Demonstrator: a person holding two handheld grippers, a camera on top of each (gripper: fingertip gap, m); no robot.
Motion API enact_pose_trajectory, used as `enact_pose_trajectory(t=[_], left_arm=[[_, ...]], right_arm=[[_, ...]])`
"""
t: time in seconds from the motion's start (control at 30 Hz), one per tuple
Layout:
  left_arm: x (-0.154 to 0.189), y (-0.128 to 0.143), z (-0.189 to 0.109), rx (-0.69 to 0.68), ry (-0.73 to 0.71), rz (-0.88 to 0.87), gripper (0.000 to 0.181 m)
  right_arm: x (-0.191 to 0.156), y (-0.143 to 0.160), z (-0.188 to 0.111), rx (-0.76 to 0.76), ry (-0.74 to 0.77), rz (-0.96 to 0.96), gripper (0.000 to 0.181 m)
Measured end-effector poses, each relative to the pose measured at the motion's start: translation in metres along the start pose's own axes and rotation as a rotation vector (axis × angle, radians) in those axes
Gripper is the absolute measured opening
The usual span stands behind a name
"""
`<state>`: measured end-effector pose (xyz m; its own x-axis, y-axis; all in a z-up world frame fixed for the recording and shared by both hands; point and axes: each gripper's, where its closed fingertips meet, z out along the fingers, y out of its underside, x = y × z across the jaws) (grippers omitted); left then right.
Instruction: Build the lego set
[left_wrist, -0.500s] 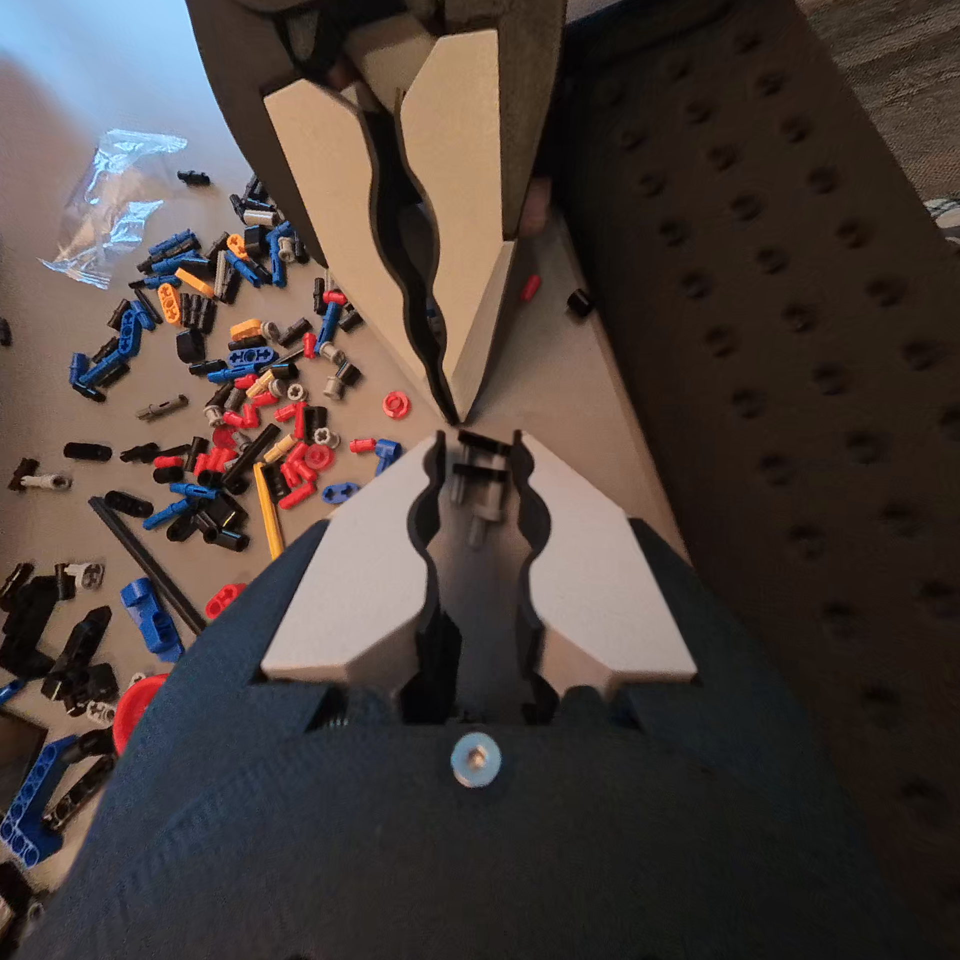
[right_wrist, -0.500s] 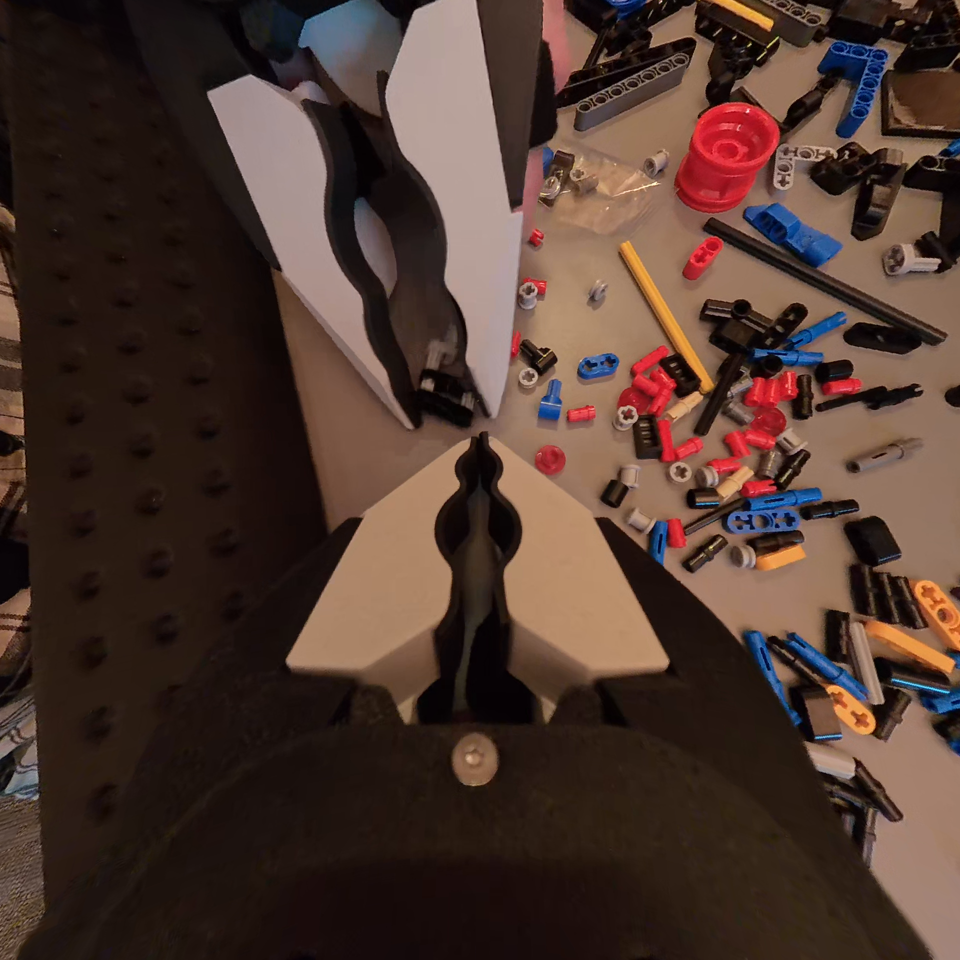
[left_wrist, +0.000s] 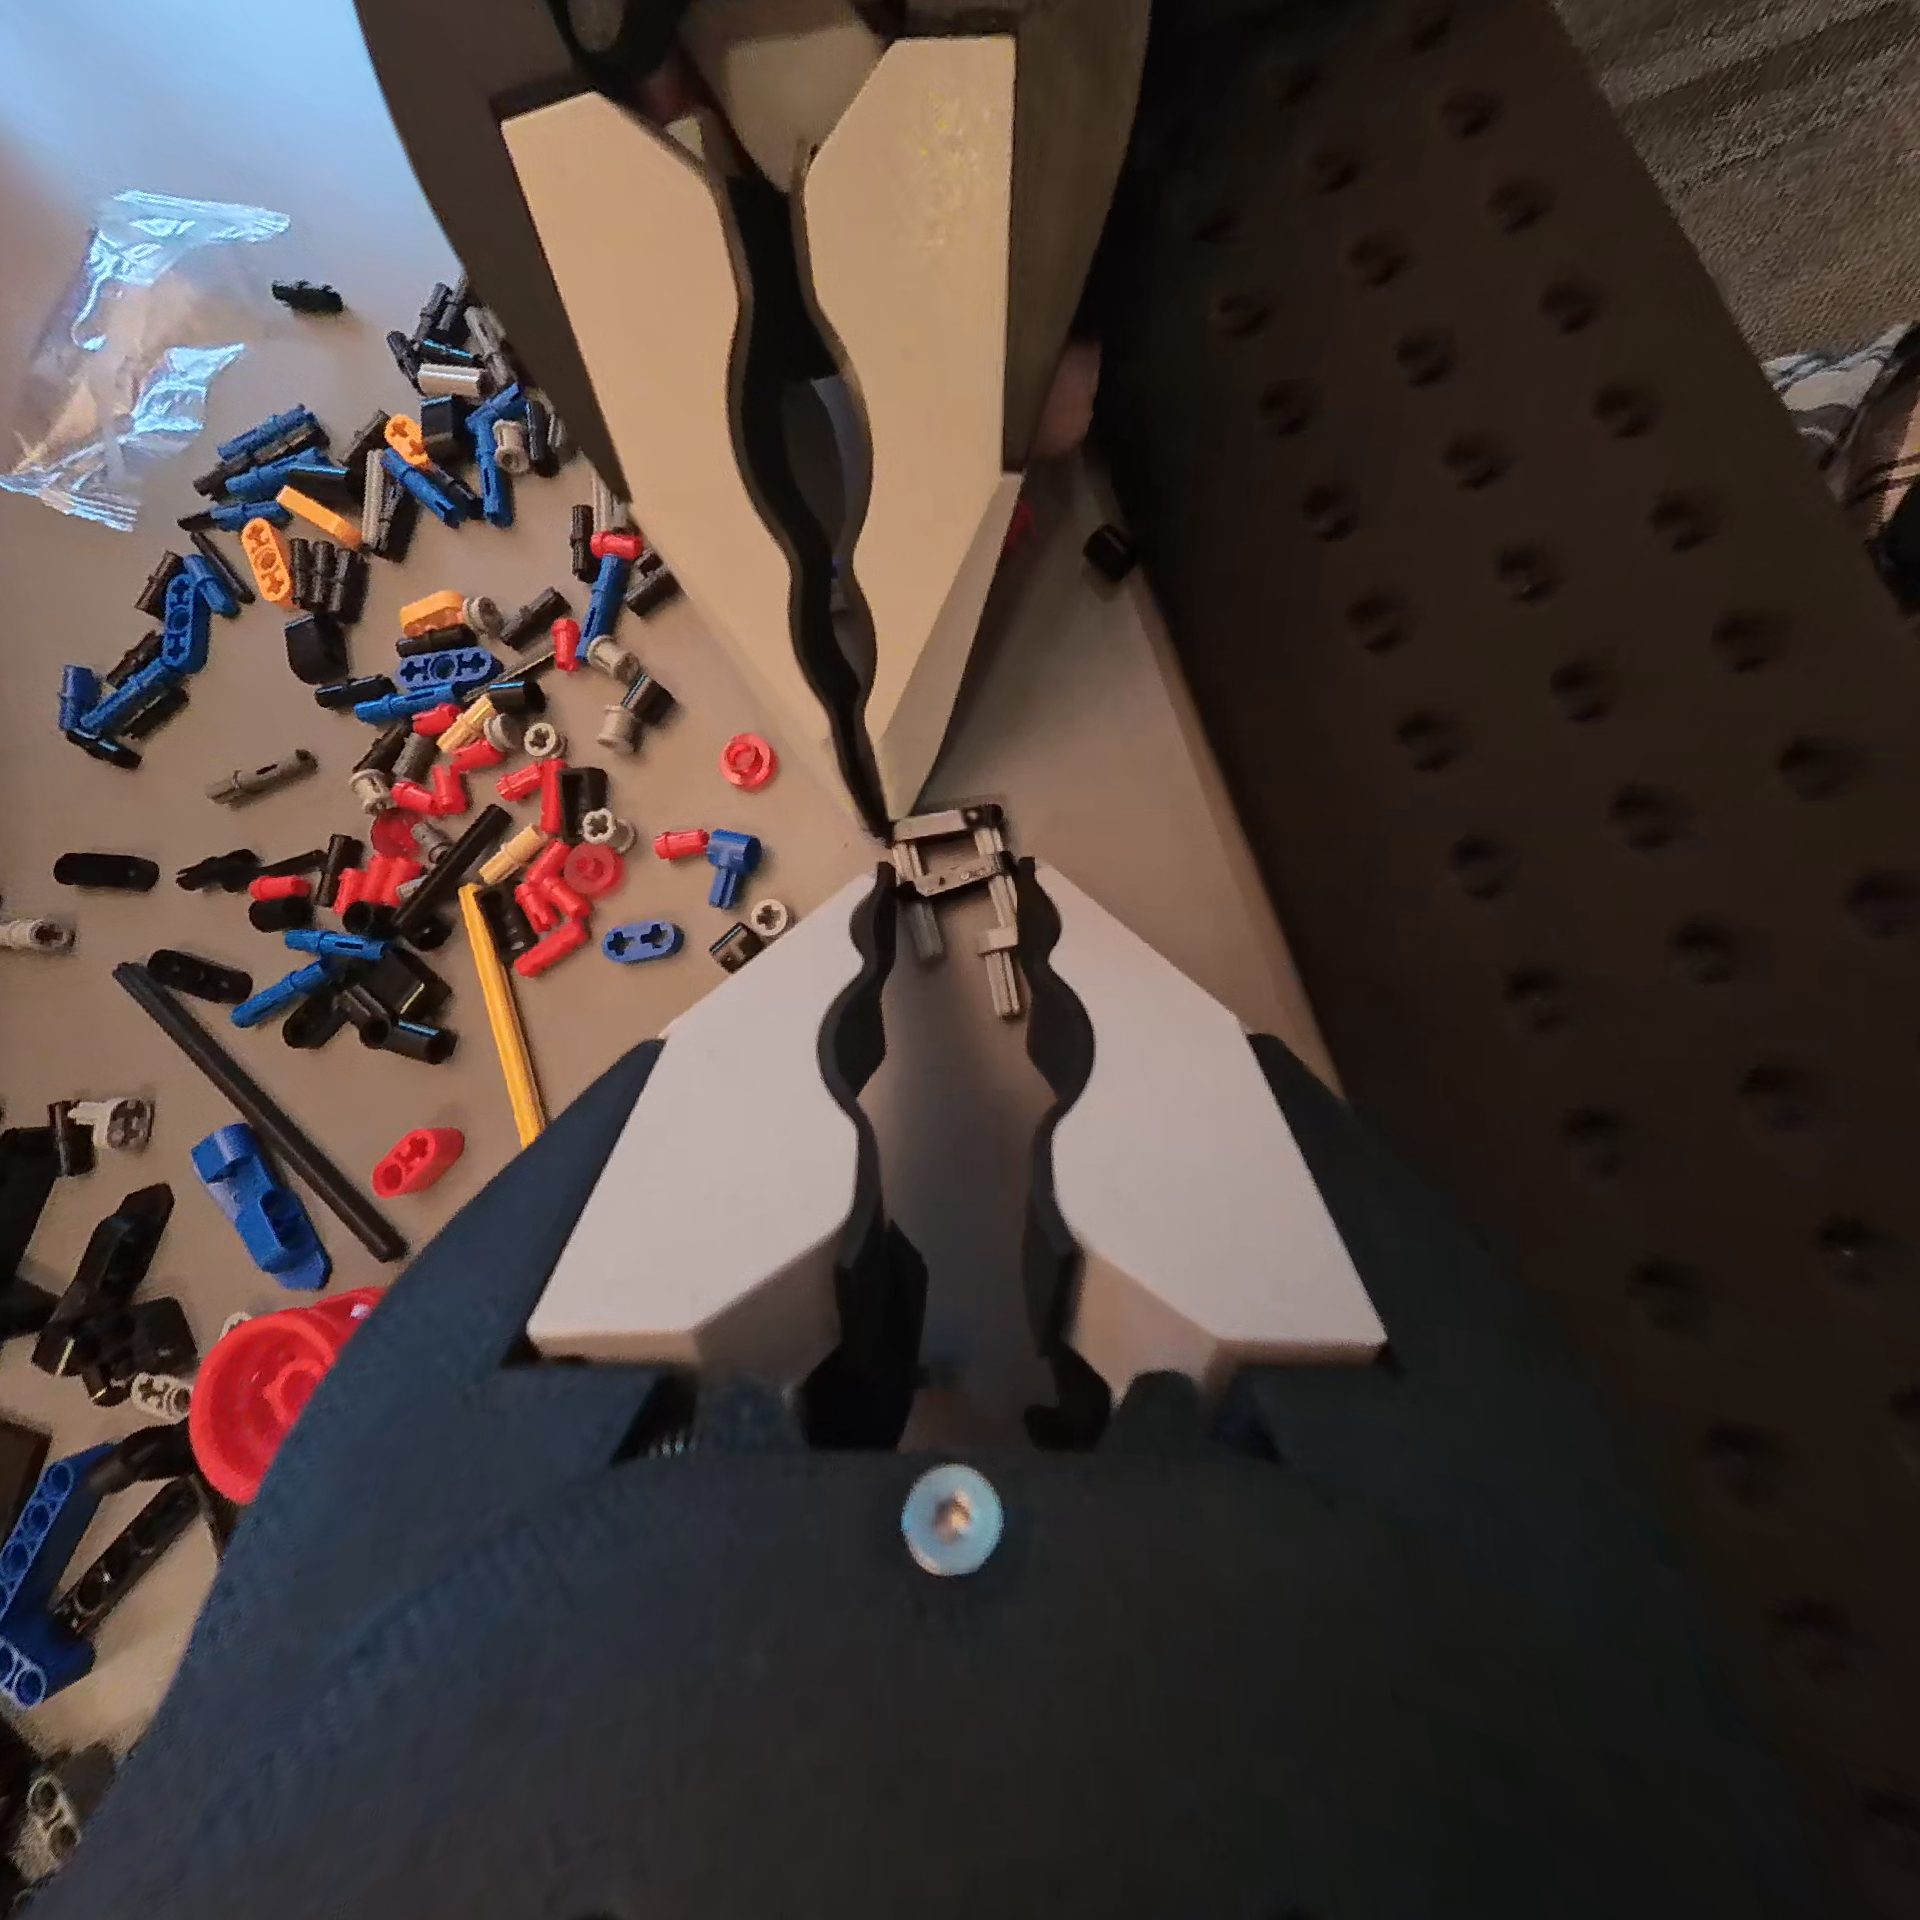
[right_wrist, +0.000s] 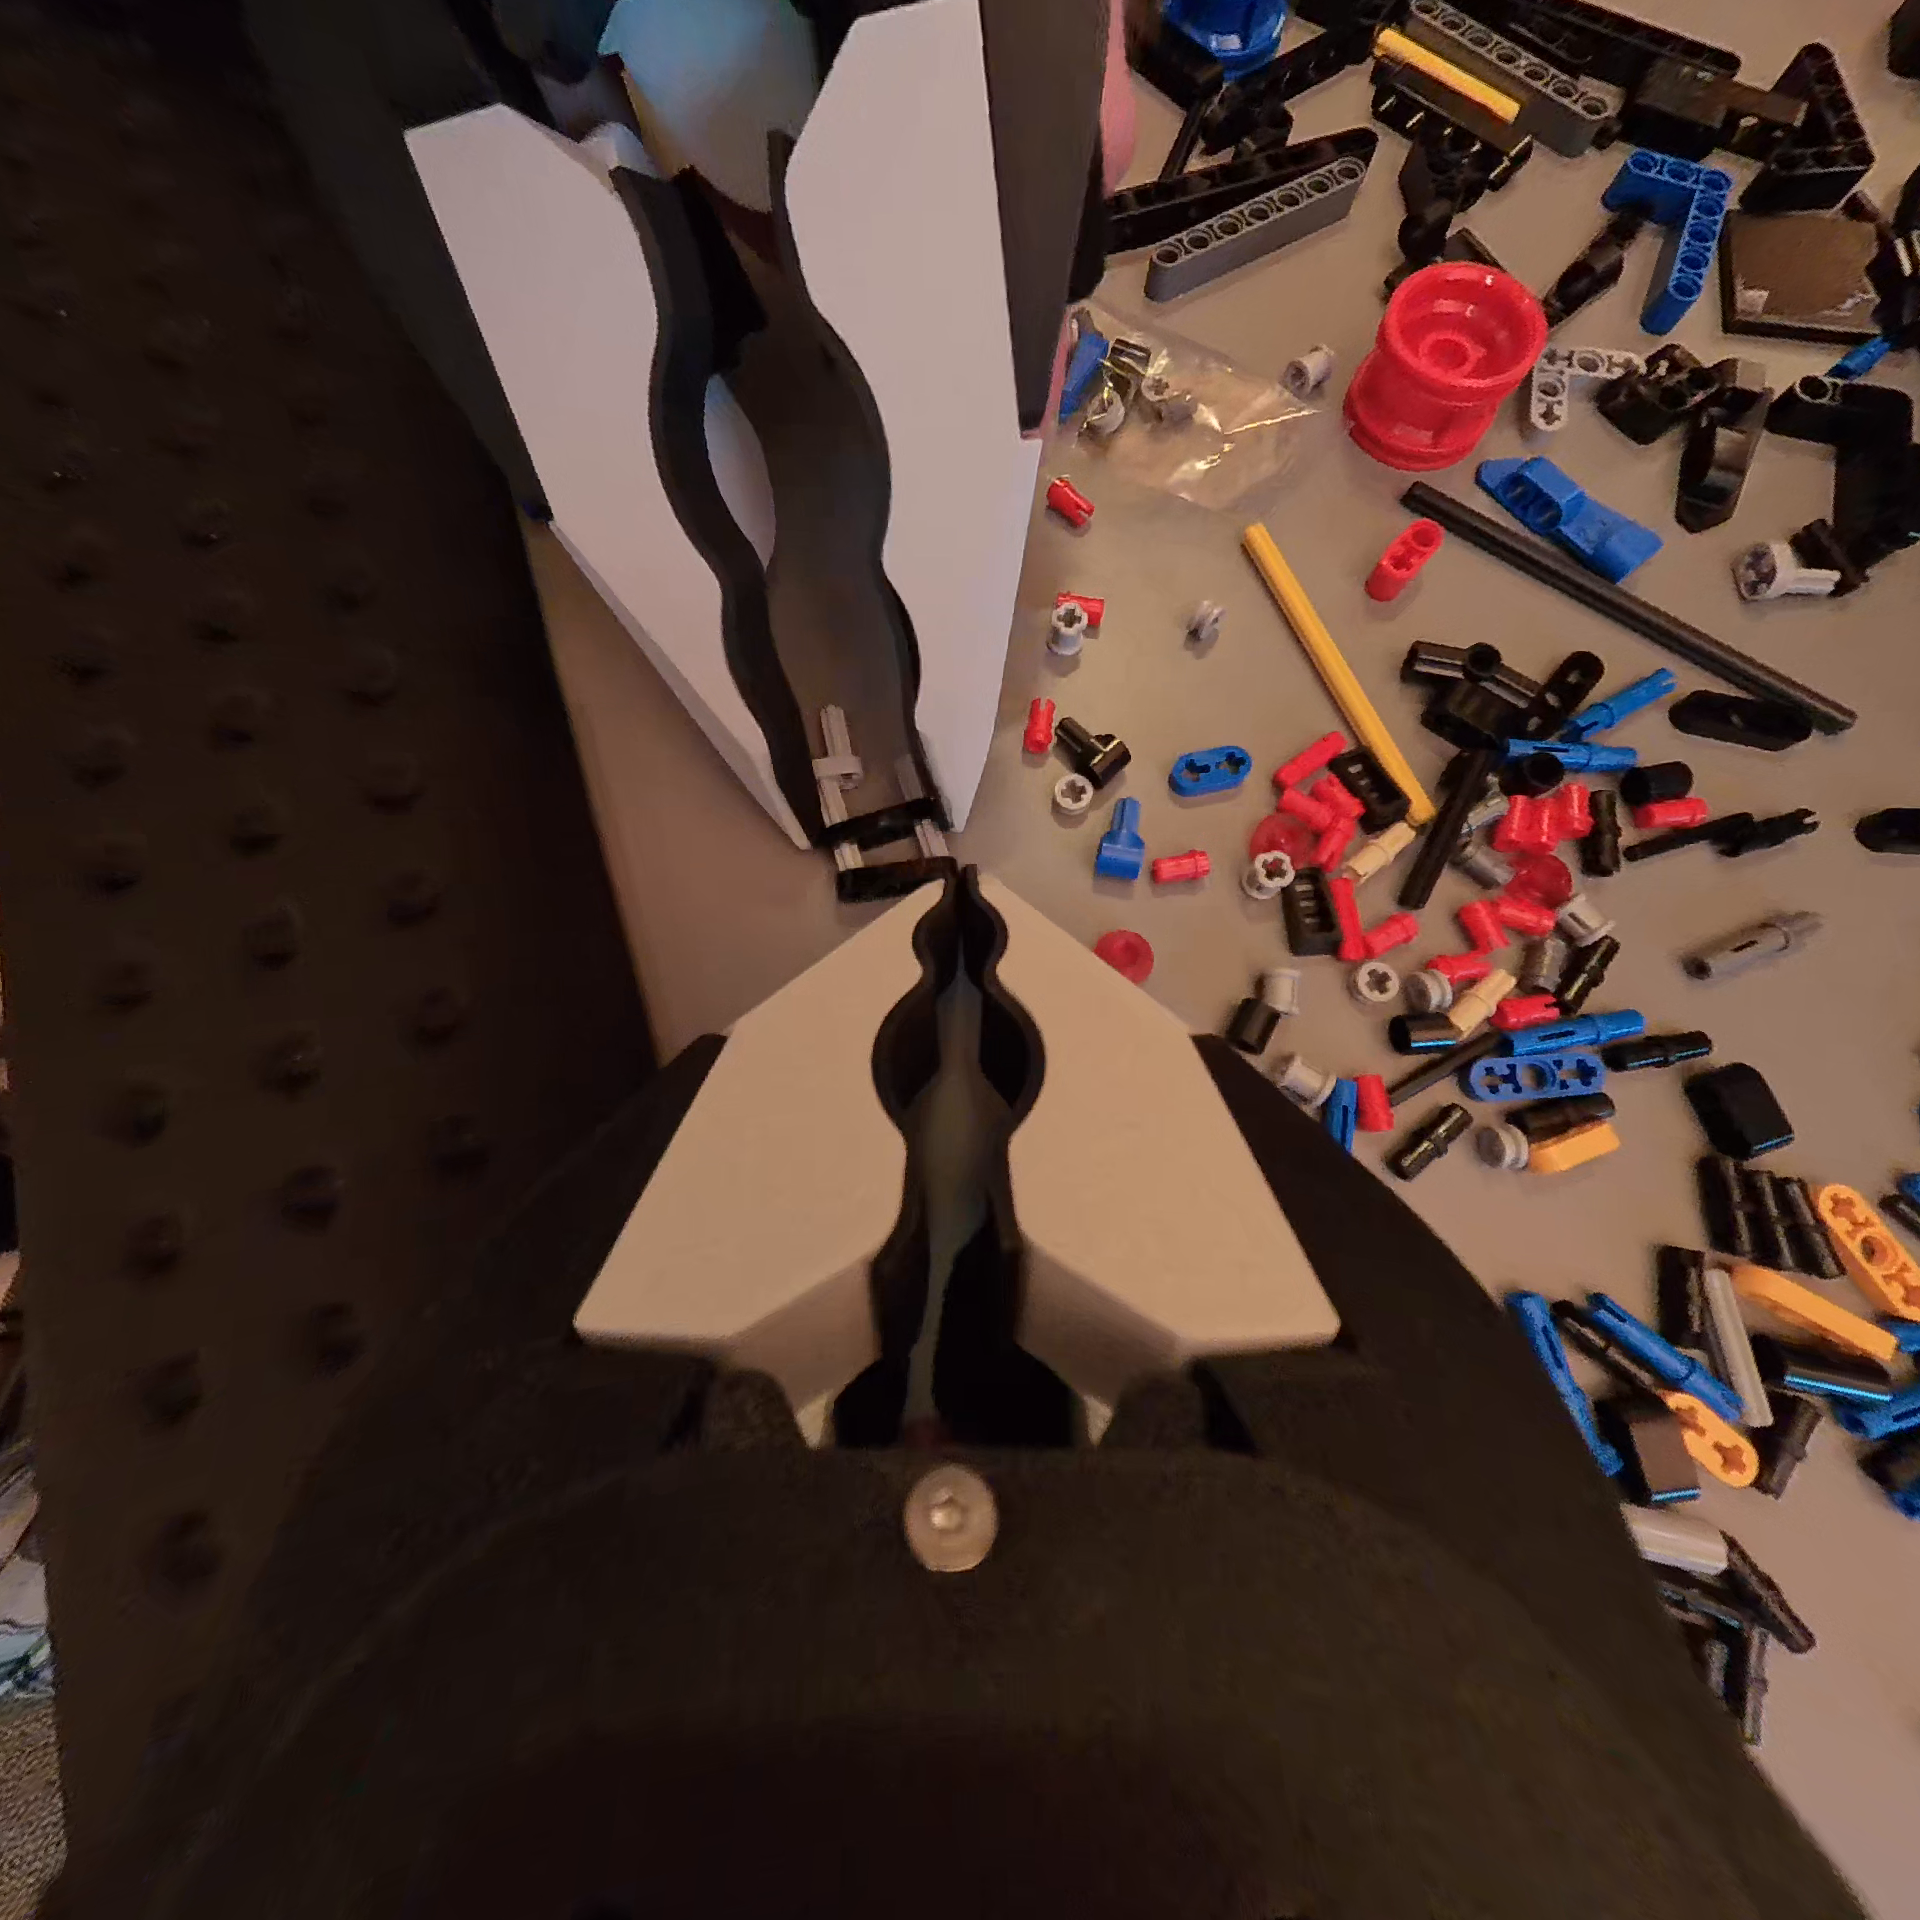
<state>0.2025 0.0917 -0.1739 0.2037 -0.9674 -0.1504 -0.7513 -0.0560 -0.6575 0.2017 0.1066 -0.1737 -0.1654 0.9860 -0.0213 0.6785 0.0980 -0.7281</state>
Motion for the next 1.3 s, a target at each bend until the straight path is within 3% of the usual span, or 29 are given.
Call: enact_pose_trajectory(t=[0.6, 1.3], left_arm=[[0.0036, -0.0025, 0.0024, 0.031, -0.002, -0.011, 0.021], [0.0027, -0.0027, 0.0035, 0.057, -0.002, -0.008, 0.021]], right_arm=[[-0.0016, -0.0001, 0.0, -0.001, 0.048, 0.012, 0.0], [-0.0063, 0.0008, -0.0005, -0.004, -0.06, -0.02, 0.0]])
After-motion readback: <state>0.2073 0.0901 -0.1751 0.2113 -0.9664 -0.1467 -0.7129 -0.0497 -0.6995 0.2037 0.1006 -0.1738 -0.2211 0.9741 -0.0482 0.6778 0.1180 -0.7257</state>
